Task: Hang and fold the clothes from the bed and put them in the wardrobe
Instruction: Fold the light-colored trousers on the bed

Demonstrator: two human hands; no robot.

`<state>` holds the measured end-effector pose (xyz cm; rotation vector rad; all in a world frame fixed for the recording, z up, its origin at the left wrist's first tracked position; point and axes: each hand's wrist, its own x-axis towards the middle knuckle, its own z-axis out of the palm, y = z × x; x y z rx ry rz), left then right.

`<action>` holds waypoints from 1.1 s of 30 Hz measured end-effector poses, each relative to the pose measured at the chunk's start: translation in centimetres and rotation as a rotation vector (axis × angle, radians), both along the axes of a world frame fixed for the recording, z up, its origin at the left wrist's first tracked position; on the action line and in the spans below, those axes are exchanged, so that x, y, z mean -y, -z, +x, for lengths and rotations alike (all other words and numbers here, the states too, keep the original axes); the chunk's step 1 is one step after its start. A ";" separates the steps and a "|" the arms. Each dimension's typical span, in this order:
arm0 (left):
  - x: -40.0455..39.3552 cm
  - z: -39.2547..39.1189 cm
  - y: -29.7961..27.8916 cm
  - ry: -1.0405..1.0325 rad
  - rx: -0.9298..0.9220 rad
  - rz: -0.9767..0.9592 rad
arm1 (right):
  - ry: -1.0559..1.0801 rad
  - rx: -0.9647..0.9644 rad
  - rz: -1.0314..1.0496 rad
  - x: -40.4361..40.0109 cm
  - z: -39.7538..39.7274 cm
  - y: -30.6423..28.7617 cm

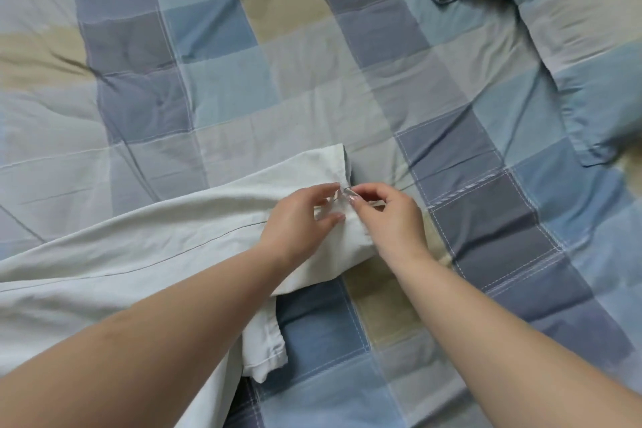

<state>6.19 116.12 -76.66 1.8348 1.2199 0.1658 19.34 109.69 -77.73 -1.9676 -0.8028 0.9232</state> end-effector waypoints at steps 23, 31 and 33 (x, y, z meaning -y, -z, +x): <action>-12.4 4.9 -6.7 -0.026 -0.263 0.461 | -0.292 -0.082 0.146 -0.4 3.6 -4.4; -13.6 7.0 -4.9 0.002 -0.399 0.395 | -0.280 0.307 -0.034 0.5 5.0 -1.9; -13.6 7.2 -3.9 -0.014 -0.372 0.330 | -0.246 0.288 -0.078 0.3 4.6 -0.3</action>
